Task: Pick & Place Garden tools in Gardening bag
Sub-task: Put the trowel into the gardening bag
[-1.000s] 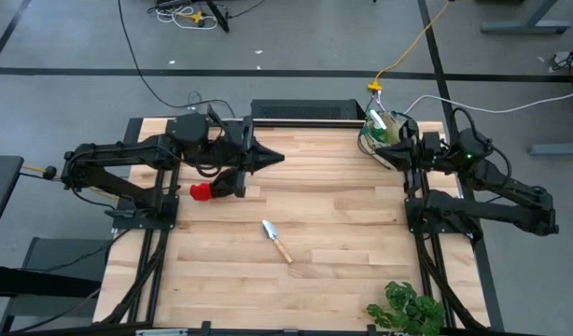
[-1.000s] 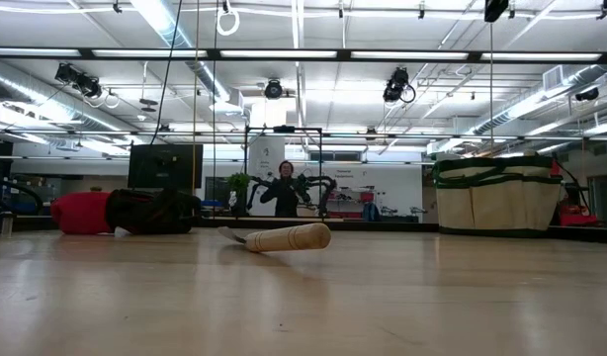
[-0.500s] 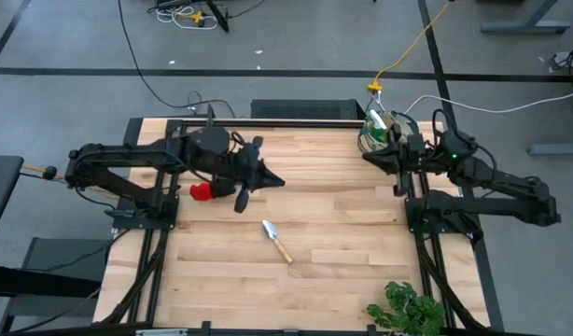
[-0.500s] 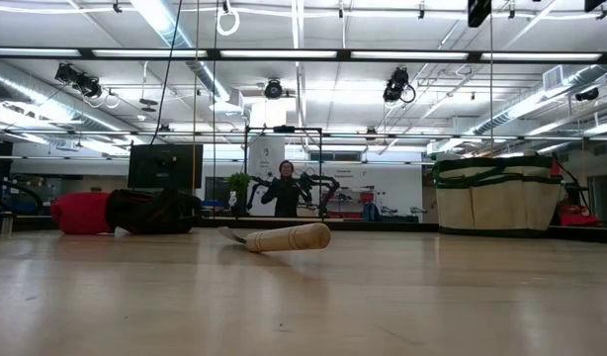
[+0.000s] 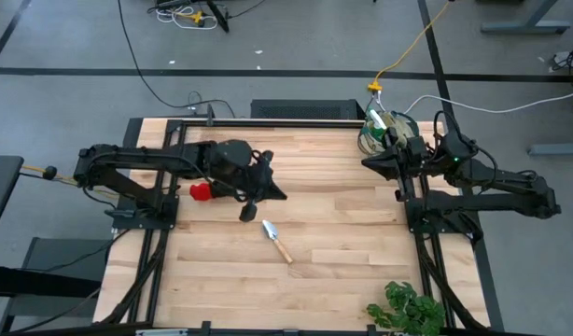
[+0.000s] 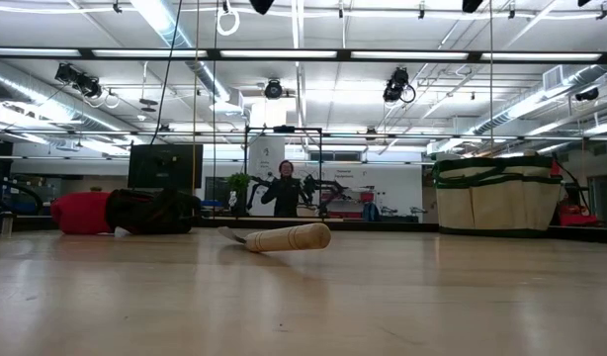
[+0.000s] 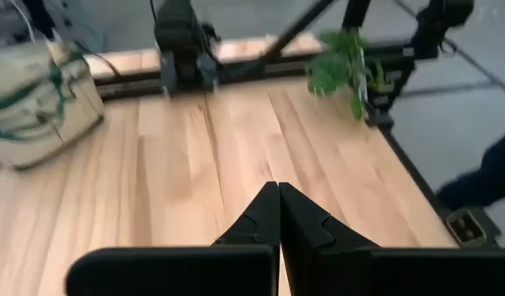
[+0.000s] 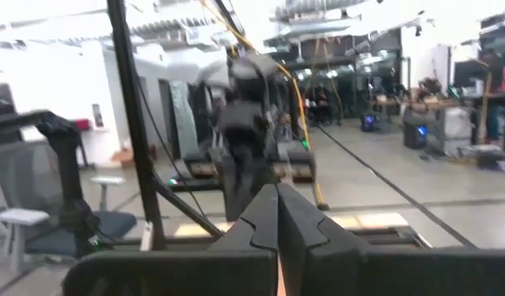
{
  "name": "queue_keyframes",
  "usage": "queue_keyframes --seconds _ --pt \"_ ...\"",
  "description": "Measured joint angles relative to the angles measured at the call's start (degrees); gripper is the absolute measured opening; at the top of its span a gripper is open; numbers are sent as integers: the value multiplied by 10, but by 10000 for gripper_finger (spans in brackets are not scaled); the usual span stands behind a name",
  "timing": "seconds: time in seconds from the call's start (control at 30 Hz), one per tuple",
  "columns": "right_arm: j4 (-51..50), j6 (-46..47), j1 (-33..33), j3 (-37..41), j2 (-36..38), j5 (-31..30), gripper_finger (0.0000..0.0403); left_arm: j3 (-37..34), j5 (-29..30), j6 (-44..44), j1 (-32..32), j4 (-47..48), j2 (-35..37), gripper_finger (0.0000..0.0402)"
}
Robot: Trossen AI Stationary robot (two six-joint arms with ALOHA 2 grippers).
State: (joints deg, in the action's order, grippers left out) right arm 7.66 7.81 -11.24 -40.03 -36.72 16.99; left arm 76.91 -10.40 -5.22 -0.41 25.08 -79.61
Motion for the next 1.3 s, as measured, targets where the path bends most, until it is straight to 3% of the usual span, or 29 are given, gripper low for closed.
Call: queue_keyframes --seconds 0.63,0.97,1.3 --pt "22 17 45 0 -8 -44 0 0 -11 52 -60 19 -7 2" --pt "22 18 44 0 -8 -45 0 0 16 69 -104 59 -34 1" --pt "12 21 44 0 -13 -45 0 0 11 -5 -112 103 -84 1"
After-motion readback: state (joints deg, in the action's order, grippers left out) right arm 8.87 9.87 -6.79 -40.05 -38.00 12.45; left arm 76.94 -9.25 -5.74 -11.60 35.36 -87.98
